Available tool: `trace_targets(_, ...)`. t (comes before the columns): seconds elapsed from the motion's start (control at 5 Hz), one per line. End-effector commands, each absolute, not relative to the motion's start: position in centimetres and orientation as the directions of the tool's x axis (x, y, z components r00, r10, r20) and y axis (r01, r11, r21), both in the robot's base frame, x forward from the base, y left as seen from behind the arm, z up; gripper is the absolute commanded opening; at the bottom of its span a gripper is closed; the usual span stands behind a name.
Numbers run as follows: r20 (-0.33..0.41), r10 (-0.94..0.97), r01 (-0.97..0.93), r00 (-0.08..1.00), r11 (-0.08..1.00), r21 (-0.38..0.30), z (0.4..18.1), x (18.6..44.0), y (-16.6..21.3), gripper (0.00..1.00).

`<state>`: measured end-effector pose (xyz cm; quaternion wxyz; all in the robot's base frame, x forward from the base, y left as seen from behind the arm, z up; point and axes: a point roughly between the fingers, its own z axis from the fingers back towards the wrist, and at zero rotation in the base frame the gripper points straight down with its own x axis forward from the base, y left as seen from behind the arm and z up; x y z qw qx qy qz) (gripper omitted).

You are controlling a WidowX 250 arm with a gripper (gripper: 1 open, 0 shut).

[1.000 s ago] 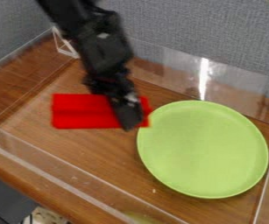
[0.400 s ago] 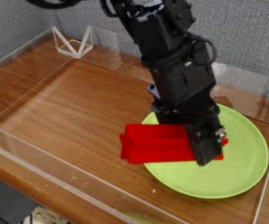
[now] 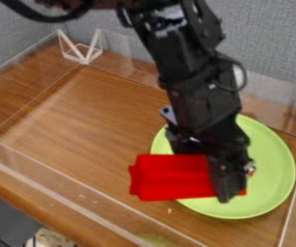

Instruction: Move the red object from the green plate to the table

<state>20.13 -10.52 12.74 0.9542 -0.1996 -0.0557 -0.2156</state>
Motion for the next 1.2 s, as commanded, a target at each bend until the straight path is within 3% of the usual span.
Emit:
trace_targets(0.0,0.228,-0.345,0.405,0.911,0.853,-0.328,15.3,21.9,-8.7,0.00)
trace_targets(0.2,0.238,-0.292,0.359,0.926,0.875,-0.323,16.7,22.9,-6.3,0.00)
trace_targets(0.6,0.253,-0.225,0.298,0.941,0.903,-0.308,18.0,24.9,-2.3,0.00)
trace_targets(1.0,0.221,-0.320,0.375,0.921,0.880,-0.290,14.4,25.4,-7.3,0.00)
